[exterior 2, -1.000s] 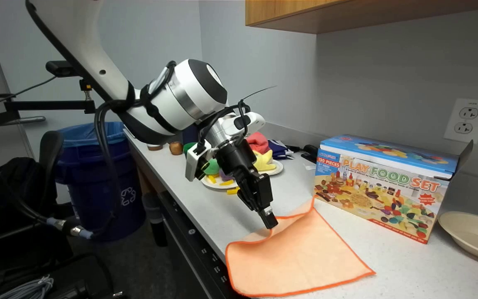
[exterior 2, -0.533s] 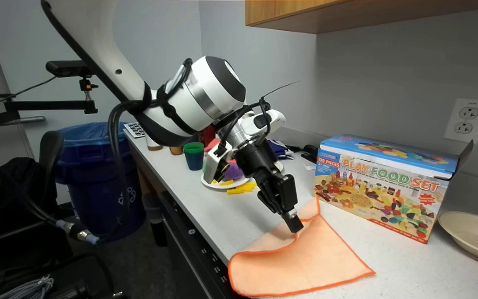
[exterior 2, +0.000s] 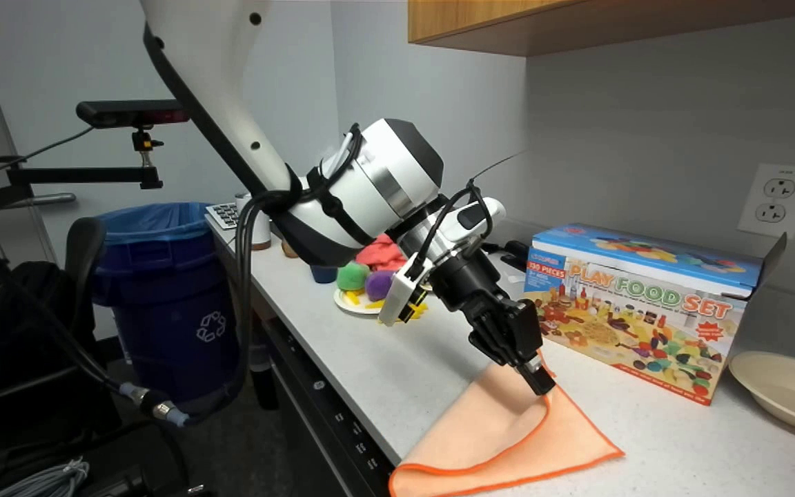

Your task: Fold the cloth on the counter

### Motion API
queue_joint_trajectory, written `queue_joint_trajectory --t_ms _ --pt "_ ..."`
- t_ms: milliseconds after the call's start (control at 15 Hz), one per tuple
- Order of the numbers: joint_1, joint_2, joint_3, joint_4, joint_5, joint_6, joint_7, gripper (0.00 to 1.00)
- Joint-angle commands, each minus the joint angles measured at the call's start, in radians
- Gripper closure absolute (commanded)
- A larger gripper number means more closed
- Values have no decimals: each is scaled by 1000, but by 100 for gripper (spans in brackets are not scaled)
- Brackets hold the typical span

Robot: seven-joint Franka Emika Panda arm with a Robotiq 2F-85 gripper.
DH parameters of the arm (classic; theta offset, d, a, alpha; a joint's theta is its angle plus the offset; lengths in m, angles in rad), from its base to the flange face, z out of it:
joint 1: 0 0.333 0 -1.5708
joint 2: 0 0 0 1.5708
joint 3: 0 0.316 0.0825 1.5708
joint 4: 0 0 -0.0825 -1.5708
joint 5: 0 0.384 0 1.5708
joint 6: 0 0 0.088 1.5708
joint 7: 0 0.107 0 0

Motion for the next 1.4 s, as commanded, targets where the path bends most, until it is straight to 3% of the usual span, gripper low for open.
queue_joint_trajectory --t_ms 0,600,667,733,867,1133,1333 --pt "1 92 -10 75 -68 10 66 99" --pt "1 209 -25 180 -149 -47 185 99" --pt "2 216 -25 187 -146 -59 188 73" --pt "1 219 -26 189 -144 -63 193 71" --pt "2 215 -27 190 -147 -78 207 58" --pt "-5 174 -24 168 -114 -116 185 27" --pt "-29 123 -18 130 -69 -88 95 5"
